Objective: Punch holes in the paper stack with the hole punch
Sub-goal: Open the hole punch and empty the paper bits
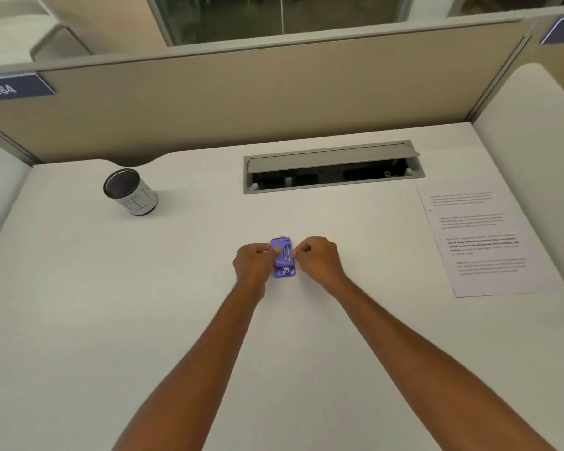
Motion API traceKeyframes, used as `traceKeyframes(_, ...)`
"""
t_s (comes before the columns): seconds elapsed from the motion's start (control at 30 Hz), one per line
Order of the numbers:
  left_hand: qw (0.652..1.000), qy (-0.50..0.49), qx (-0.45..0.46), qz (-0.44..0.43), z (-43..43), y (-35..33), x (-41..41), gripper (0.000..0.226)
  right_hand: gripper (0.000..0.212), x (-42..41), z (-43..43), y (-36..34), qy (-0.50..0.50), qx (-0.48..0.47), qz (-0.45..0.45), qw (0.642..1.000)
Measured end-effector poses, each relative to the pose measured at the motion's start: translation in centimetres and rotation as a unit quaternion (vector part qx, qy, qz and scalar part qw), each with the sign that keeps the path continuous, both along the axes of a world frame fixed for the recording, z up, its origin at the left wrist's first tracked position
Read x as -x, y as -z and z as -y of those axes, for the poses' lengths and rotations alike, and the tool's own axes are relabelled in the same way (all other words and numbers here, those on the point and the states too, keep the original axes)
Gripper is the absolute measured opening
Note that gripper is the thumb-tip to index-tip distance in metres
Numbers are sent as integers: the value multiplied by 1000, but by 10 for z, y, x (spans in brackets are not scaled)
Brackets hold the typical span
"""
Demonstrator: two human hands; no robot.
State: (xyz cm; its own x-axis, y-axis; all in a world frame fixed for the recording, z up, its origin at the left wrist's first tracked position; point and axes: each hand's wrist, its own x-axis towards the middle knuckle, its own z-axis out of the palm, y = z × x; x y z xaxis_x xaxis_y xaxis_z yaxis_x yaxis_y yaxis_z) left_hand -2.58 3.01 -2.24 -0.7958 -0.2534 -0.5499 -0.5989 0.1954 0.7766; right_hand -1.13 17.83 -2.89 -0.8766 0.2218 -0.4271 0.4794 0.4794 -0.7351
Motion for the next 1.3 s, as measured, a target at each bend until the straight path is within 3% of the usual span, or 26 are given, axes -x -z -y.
traceKeyframes(0.23,998,18,-55,16,7,7,3,4,20,7,16,5,15,2,36,999)
traceKeyframes(1.0,995,28,-92,4,25,6,9,14,27,16,28,3,40,1,23,999)
traceKeyframes(1.3,999,-15,-35,-36,108,-10,13,12,25,25,104,-12,14,90,5,996)
